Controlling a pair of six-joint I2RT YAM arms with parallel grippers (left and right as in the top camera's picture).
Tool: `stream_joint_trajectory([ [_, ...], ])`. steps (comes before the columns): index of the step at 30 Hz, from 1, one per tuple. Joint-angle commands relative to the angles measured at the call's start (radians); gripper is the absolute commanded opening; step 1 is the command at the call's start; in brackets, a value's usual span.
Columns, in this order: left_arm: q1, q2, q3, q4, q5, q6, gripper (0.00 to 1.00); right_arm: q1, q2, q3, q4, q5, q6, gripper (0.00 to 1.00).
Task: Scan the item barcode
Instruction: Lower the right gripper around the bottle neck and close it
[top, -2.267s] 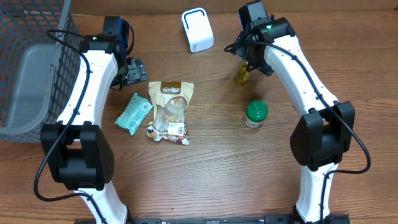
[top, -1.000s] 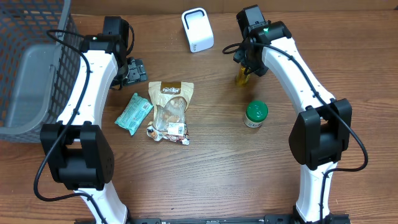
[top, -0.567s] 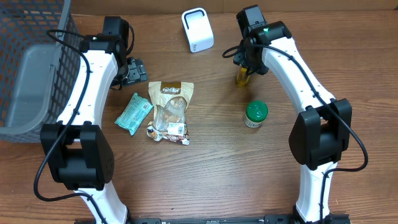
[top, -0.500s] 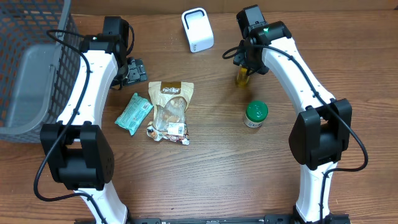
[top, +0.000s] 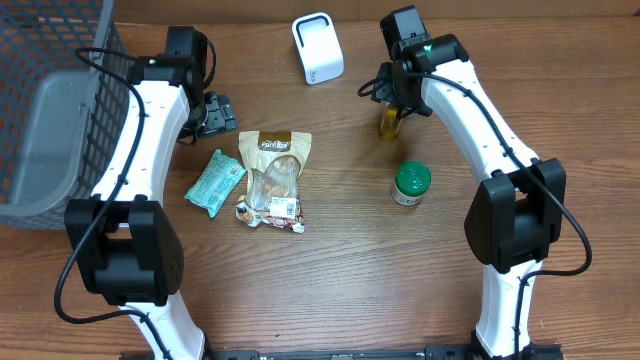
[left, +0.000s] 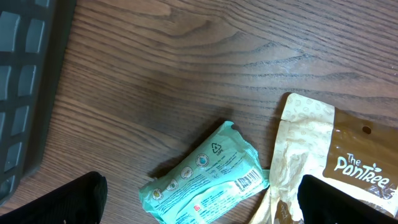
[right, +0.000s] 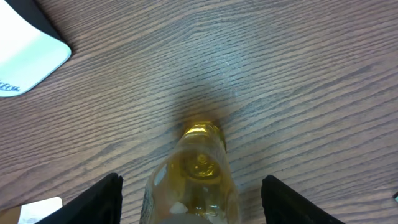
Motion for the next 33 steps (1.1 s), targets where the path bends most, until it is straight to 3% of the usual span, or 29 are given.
stream_joint_trajectory([
  [1, -0.001, 0.008, 0.019, 0.0, -0.013, 0.015, 1.0, 0.0, 0.003, -0.011, 0.002, 0.002, -0.005, 0.64],
  [13, -0.001, 0.008, 0.019, 0.0, -0.013, 0.015, 1.0, 0.0, 0.003, -0.011, -0.01, 0.002, -0.005, 0.44],
  [23, -0.001, 0.008, 0.019, 0.0, -0.013, 0.015, 1.0, 0.0, -0.006, -0.009, -0.018, 0.002, -0.005, 0.38],
  [33, -0.001, 0.008, 0.019, 0.0, -0.013, 0.015, 1.0, 0.001, -0.065, -0.006, -0.074, -0.003, -0.005, 0.37],
])
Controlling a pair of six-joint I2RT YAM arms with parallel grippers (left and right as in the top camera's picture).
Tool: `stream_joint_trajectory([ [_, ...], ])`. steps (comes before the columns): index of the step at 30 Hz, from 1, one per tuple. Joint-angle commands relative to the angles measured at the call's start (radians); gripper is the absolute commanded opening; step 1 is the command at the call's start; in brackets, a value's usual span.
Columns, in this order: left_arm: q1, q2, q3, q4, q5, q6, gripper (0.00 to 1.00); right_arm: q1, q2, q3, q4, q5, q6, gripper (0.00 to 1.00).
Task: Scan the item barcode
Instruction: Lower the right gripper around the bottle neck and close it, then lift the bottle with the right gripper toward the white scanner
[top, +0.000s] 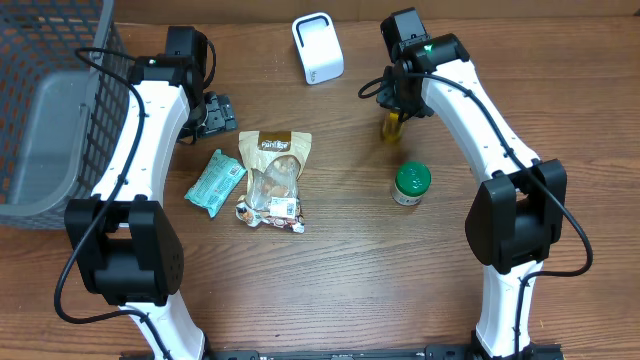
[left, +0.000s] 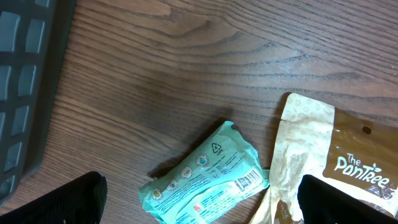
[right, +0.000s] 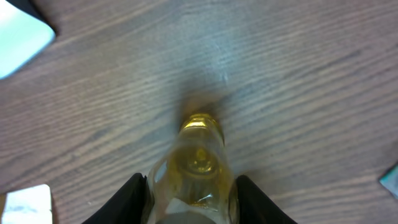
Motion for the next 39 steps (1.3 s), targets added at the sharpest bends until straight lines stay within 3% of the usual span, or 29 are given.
stream_joint_trajectory([
  [1, -0.001, 0.008, 0.019, 0.0, -0.013, 0.015, 1.0, 0.001, -0.066, -0.004, -0.019, -0.009, -0.002, 0.37],
  [13, -0.001, 0.008, 0.019, 0.0, -0.013, 0.015, 1.0, 0.035, -0.134, -0.003, -0.053, -0.225, -0.061, 0.36],
  [30, -0.001, 0.008, 0.019, 0.0, -0.013, 0.015, 1.0, 0.23, -0.134, -0.006, -0.089, -0.214, -0.044, 0.36],
  [39, -0.001, 0.008, 0.019, 0.0, -0.013, 0.015, 1.0, 0.332, -0.134, -0.022, -0.119, -0.061, 0.012, 0.37],
])
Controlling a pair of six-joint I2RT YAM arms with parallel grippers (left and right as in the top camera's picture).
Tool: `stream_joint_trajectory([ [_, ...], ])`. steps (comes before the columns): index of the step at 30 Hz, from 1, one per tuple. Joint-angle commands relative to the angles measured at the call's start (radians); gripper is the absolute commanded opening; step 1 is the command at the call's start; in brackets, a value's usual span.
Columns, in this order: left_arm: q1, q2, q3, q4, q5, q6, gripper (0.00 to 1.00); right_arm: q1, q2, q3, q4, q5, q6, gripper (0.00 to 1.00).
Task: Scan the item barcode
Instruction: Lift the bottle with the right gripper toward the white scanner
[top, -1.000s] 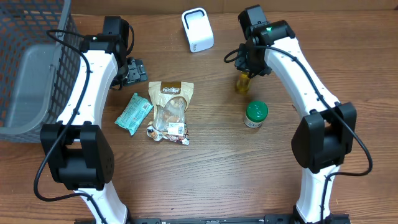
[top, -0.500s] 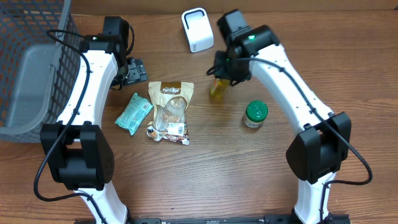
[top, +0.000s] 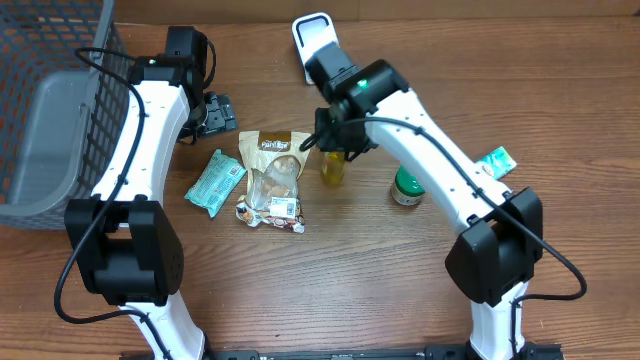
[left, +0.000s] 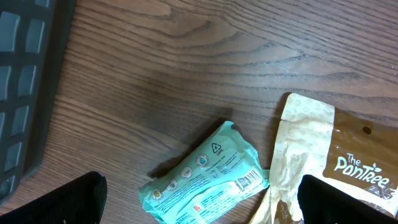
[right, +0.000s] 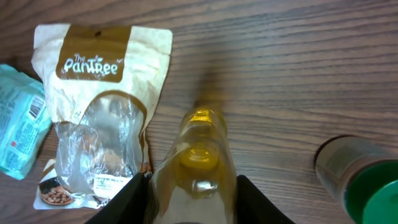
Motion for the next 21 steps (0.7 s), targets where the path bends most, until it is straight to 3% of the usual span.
stream_joint_trajectory([
  [1, -0.001, 0.008, 0.019, 0.0, -0.013, 0.015, 1.0, 0.043, -0.044, -0.025, 0.017, 0.076, 0.025, 0.37],
  [21, -0.001, 0.008, 0.019, 0.0, -0.013, 0.015, 1.0, 0.061, -0.043, -0.099, 0.056, 0.089, 0.04, 0.42],
])
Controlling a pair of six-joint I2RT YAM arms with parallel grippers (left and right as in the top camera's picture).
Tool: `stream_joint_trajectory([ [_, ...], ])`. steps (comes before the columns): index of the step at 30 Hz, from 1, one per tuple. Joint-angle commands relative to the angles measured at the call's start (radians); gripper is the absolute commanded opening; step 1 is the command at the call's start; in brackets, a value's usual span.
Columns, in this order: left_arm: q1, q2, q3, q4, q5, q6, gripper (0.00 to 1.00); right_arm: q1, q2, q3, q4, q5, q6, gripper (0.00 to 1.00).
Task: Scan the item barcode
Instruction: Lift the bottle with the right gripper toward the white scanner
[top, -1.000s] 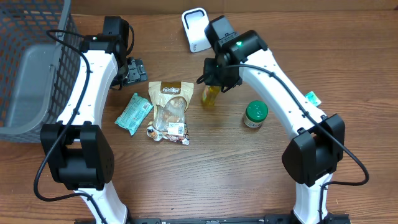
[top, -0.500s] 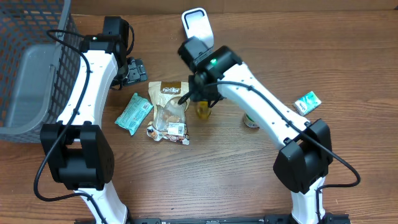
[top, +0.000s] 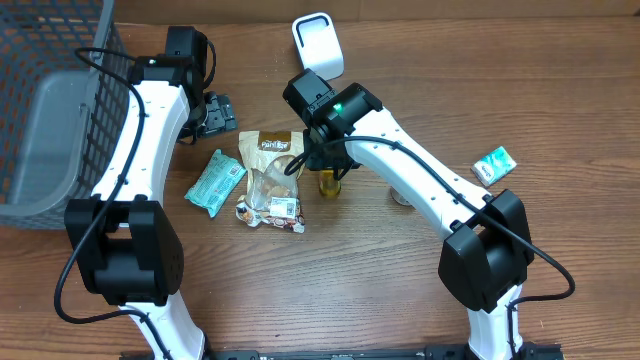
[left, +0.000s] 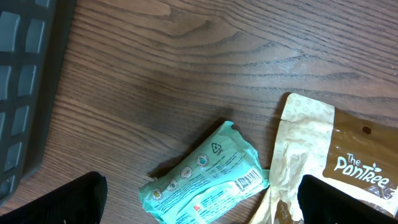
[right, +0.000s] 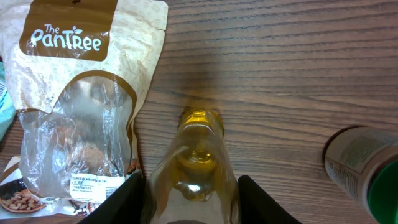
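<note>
A small bottle of yellow liquid (top: 329, 183) is upright beside the right edge of the Pantree snack bag (top: 272, 175). My right gripper (top: 327, 163) is shut on it from above. The right wrist view shows the bottle (right: 198, 155) squeezed between both black fingers (right: 124, 200), its base close to the wood. The white scanner (top: 318, 43) stands at the back, apart from the bottle. My left gripper (left: 202, 208) hangs open over a teal packet (left: 208, 177) whose barcode faces up.
A green-lidded jar (right: 364, 165) lies right of the bottle, mostly hidden under my right arm in the overhead view. A small teal packet (top: 493, 165) lies far right. A grey wire basket (top: 50, 110) fills the left edge. A second Pantree bag view (left: 329, 158) borders the left gripper.
My right gripper, still shut on the bottle, has shifted a little left and toward the front, closer to the snack bag. The arm now covers most of the jar. The left arm is unmoved.
At first my right gripper stood open around the bottle at the back right, near the scanner. Then it was shut on the bottle there. Later it held the bottle in the table's middle by the snack bag, where it is now. The left gripper stayed open throughout.
</note>
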Motion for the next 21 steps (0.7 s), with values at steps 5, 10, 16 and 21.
stream_joint_trajectory([
  [5, -0.001, 0.008, 0.019, 0.0, -0.013, 0.015, 1.0, -0.005, -0.043, -0.002, 0.005, 0.016, 0.004, 0.56],
  [10, -0.001, 0.008, 0.019, 0.0, -0.013, 0.015, 1.0, -0.005, -0.043, -0.002, 0.003, 0.016, 0.004, 0.68],
  [16, -0.001, 0.008, 0.019, 0.0, -0.013, 0.015, 1.0, -0.005, -0.043, -0.002, 0.002, 0.016, 0.003, 0.8],
  [21, -0.001, 0.008, 0.019, 0.0, -0.013, 0.015, 1.0, -0.005, -0.044, 0.002, 0.0, 0.016, 0.003, 0.92],
])
